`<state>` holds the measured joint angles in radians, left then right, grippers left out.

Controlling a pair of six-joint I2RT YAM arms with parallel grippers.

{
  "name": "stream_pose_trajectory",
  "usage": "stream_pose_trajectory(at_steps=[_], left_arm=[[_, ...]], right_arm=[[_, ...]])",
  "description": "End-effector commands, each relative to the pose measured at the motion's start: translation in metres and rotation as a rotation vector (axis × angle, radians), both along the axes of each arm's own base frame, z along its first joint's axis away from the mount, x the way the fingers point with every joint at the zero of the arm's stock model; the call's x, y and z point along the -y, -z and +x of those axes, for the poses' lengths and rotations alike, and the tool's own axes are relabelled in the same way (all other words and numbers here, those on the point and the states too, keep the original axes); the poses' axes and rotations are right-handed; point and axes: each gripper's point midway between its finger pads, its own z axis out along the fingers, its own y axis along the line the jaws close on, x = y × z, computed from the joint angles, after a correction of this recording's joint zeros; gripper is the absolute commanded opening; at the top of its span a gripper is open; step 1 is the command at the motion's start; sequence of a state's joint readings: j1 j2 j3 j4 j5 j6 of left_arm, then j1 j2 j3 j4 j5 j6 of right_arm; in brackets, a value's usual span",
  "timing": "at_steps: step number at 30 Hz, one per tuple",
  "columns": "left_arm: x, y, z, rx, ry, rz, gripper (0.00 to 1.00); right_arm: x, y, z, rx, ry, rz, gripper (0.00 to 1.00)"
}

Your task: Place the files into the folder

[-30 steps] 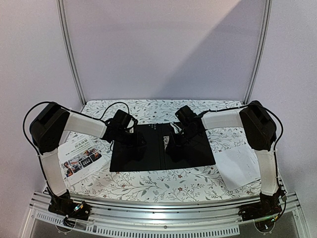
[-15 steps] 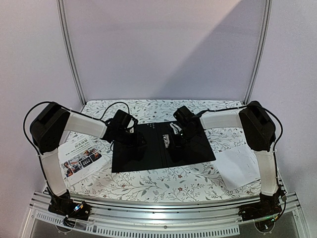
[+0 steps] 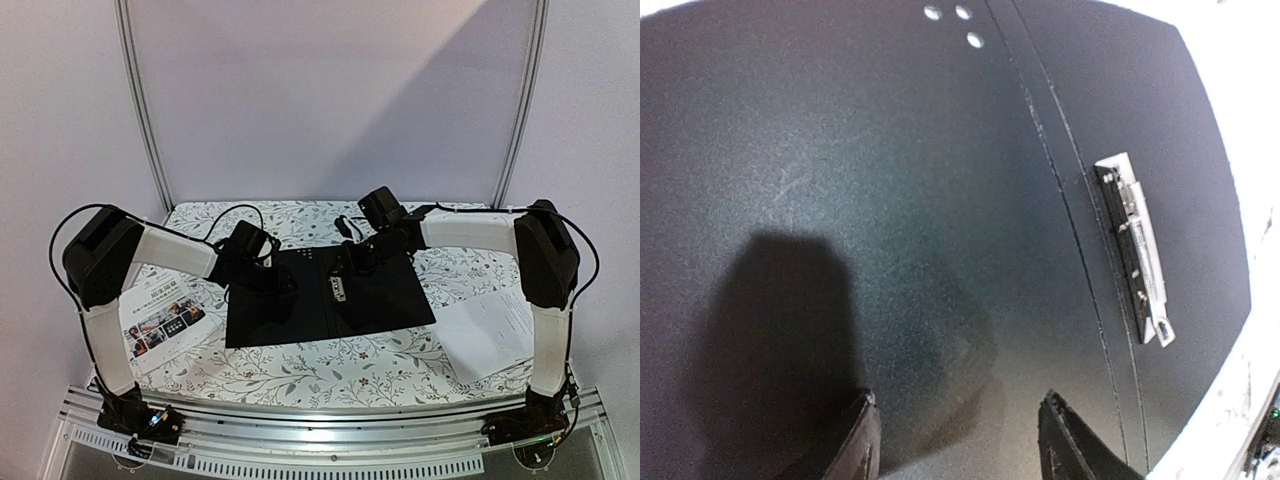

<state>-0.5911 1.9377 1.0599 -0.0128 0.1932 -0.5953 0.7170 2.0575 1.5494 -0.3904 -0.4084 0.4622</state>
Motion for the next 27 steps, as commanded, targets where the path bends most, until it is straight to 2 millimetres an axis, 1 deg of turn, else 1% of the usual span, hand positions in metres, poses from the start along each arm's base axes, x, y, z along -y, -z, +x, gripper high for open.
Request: stream_pose_trajectory(at_steps=[1, 4, 7, 13, 18, 22, 27], left_arm=[[-0.01, 0.035, -0.019, -0.093, 0.013, 0.08, 0.55], [-0.009, 0.035, -0.019, -0.096, 0.016, 0.079, 0.55], [-0.009, 0.034, -0.02, -0.094, 0.017, 0.077, 0.55], [-0.009, 0.032, -0.021, -0.09, 0.019, 0.074, 0.55], [-0.008, 0.032, -0.021, -0.092, 0.024, 0.07, 0.54], [-0.007, 0.032, -0.021, -0.092, 0.026, 0.07, 0.54], [-0.007, 0.032, -0.021, -0.093, 0.027, 0.067, 0.54]], right_arm=[[0.002, 0.019, -0.005, -0.047, -0.005, -0.025, 0.35], [0.007, 0.037, -0.005, -0.077, 0.022, -0.066, 0.36], [0.009, 0.049, -0.006, -0.097, 0.029, -0.088, 0.34], [0.004, 0.062, -0.008, -0.138, 0.024, -0.079, 0.21], [0.003, 0.075, -0.008, -0.167, 0.029, -0.092, 0.21], [0.006, 0.08, -0.006, -0.163, 0.036, -0.114, 0.21], [0.008, 0.084, -0.007, -0.168, 0.037, -0.125, 0.16]])
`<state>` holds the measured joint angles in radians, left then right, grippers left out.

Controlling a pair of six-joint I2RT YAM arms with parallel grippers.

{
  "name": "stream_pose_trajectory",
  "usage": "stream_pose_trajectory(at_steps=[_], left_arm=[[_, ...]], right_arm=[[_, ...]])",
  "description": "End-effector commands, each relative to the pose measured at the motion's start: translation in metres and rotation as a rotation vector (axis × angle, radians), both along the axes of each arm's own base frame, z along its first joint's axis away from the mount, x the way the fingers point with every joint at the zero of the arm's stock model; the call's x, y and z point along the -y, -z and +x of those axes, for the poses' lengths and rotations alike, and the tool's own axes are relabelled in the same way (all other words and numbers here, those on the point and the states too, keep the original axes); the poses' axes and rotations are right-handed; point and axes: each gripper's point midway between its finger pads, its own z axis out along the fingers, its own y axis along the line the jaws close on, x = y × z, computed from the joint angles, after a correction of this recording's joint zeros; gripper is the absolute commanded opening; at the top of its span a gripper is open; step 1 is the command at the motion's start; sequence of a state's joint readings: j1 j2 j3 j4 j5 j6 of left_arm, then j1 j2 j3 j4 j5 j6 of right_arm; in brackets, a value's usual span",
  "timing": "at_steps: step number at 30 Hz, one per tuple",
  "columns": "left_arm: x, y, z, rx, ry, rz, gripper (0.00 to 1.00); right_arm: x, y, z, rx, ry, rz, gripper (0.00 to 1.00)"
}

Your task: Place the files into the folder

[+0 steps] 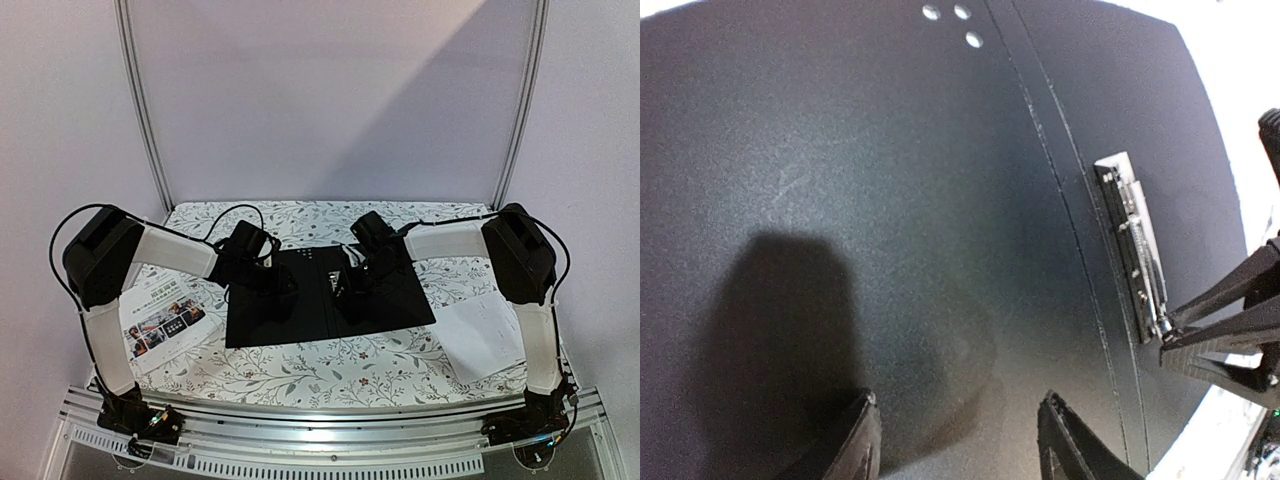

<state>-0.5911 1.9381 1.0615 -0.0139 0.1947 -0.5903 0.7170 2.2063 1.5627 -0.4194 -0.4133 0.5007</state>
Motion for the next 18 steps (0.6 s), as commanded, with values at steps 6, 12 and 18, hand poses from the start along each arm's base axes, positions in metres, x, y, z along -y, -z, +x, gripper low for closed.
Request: stream_pose_trajectory(at_steps=[6, 12, 18], left_arm=[[-0.008, 0.033, -0.022, -0.098, 0.023, 0.069, 0.54], [-0.008, 0.032, -0.022, -0.094, 0.027, 0.07, 0.54], [-0.008, 0.032, -0.022, -0.093, 0.027, 0.072, 0.54]], right_arm=[[0.003, 0.017, -0.001, -0.026, 0.016, -0.029, 0.11], [0.009, 0.021, -0.001, -0.045, 0.038, -0.035, 0.08], [0.018, 0.03, -0.003, -0.084, 0.077, -0.021, 0.0]])
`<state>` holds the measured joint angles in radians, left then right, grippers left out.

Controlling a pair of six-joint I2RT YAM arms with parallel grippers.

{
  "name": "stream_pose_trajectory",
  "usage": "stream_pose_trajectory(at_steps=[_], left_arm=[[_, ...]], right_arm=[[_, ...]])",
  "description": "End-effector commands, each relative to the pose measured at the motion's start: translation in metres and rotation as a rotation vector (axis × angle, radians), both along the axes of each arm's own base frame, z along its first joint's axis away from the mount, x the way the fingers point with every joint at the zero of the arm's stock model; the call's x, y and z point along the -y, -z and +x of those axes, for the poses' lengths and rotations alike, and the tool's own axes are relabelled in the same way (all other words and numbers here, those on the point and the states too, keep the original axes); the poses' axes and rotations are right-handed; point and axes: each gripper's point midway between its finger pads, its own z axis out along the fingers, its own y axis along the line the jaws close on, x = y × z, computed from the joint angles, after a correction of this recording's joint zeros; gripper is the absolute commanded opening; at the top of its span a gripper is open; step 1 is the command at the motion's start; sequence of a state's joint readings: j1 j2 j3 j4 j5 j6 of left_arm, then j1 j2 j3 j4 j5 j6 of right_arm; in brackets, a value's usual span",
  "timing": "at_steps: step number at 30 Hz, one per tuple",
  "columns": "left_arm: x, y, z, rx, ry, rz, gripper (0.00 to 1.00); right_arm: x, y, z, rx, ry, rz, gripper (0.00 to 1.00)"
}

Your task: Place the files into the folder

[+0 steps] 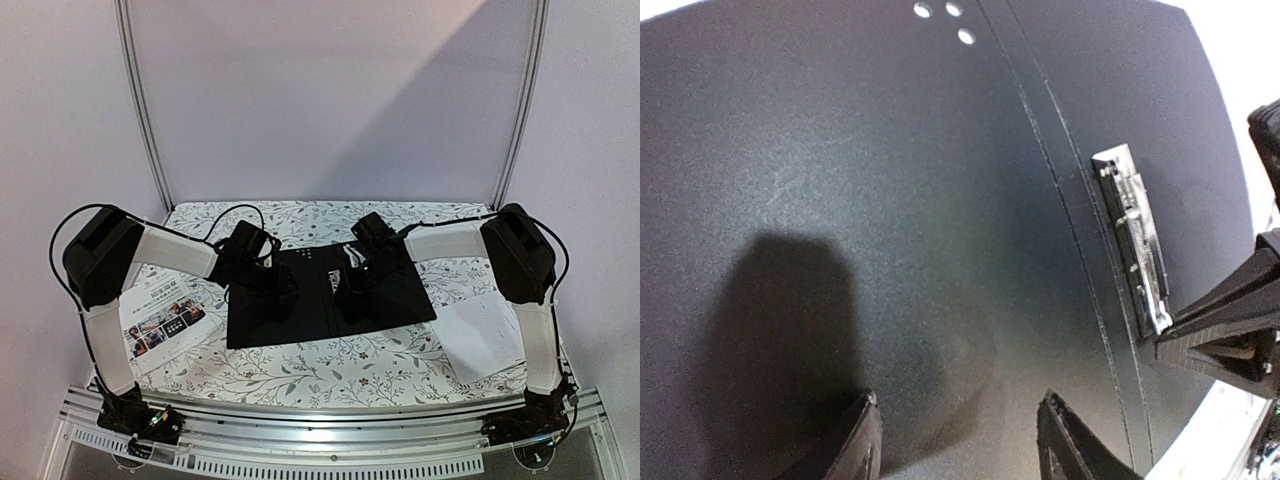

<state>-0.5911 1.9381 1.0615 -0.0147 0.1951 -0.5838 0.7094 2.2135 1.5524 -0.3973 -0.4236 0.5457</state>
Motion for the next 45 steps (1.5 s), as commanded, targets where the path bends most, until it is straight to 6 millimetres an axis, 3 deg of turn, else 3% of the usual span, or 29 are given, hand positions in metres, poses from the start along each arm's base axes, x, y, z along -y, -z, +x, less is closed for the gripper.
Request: stream_pose_trajectory(at_steps=[1, 8, 14, 20, 22, 27, 32, 37, 40, 45], left_arm=[[-0.008, 0.032, -0.022, -0.096, 0.023, 0.071, 0.54], [-0.011, 0.034, -0.022, -0.095, 0.023, 0.088, 0.54], [-0.012, 0.035, -0.022, -0.096, 0.025, 0.097, 0.54], [-0.012, 0.036, -0.021, -0.095, 0.027, 0.103, 0.54], [-0.013, 0.037, -0.021, -0.095, 0.026, 0.111, 0.54], [-0.016, 0.04, -0.02, -0.099, 0.019, 0.128, 0.53], [-0.016, 0.04, -0.019, -0.094, 0.02, 0.13, 0.53], [-0.013, 0.033, -0.015, -0.071, 0.031, 0.128, 0.53], [-0.006, 0.016, -0.008, -0.022, 0.044, 0.1, 0.55], [0.013, -0.041, 0.006, 0.149, 0.092, 0.048, 0.6]], right_arm=[[0.019, 0.029, -0.006, -0.074, 0.054, -0.026, 0.0], [0.044, 0.059, -0.018, -0.18, 0.166, -0.044, 0.0], [0.069, 0.071, -0.011, -0.16, 0.235, -0.155, 0.0], [0.077, 0.078, -0.011, -0.148, 0.241, -0.19, 0.0], [0.07, 0.065, -0.005, -0.116, 0.236, -0.139, 0.0], [0.041, 0.004, 0.011, -0.013, 0.206, 0.027, 0.0], [0.004, -0.048, 0.01, 0.024, 0.11, 0.209, 0.01], [-0.011, -0.073, 0.004, 0.026, 0.041, 0.31, 0.19], [-0.012, -0.085, 0.002, 0.051, 0.016, 0.327, 0.24], [0.005, -0.112, 0.012, 0.17, 0.009, 0.295, 0.31]])
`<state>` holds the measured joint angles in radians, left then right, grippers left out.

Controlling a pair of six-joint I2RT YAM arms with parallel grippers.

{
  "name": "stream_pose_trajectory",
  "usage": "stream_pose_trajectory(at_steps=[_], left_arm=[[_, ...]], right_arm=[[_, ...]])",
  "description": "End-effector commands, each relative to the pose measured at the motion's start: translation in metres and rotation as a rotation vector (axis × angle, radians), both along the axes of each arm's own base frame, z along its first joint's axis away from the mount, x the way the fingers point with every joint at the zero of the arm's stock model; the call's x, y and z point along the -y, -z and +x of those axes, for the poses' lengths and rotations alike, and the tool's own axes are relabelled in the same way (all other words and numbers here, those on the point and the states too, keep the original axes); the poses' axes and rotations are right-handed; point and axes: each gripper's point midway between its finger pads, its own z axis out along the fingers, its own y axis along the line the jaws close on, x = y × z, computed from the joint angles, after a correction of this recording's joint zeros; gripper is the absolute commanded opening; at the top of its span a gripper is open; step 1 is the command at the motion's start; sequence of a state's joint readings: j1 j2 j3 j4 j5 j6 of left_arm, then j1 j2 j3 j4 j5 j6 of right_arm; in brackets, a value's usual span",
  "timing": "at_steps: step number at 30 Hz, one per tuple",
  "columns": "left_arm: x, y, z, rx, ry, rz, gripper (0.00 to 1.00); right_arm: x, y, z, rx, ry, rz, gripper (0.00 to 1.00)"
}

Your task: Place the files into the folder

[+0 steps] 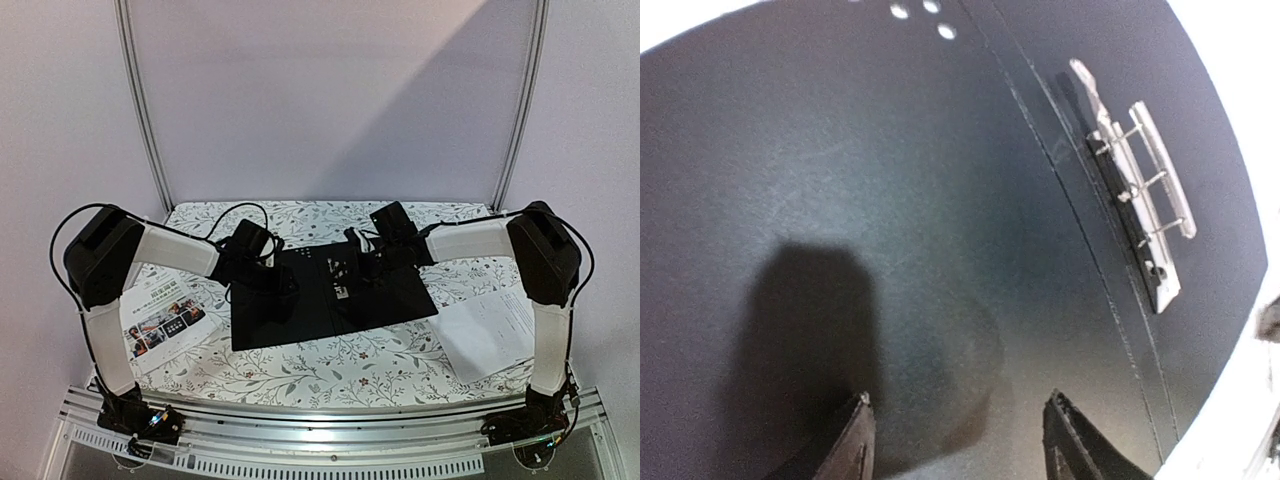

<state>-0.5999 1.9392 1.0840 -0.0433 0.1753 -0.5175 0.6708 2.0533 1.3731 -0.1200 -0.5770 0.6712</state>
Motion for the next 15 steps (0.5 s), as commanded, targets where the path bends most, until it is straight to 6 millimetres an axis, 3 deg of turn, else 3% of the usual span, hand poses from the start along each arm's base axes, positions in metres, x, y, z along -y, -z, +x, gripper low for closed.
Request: stream_pose_trajectory(at_steps=[1, 4, 7, 15], left_arm=[[0.015, -0.048, 0.006, 0.139, 0.059, -0.008, 0.6], [0.025, -0.073, 0.009, 0.204, 0.085, -0.022, 0.63], [0.034, -0.085, 0.009, 0.232, 0.108, -0.021, 0.63], [0.062, -0.092, 0.01, 0.235, 0.138, -0.005, 0.65]], right_arm=[[0.018, -0.049, 0.015, 0.163, 0.006, -0.004, 0.32], [0.042, -0.048, 0.027, 0.225, 0.046, -0.088, 0.38], [0.073, -0.038, 0.04, 0.255, 0.107, -0.189, 0.44], [0.138, -0.007, 0.051, 0.282, 0.23, -0.45, 0.5]])
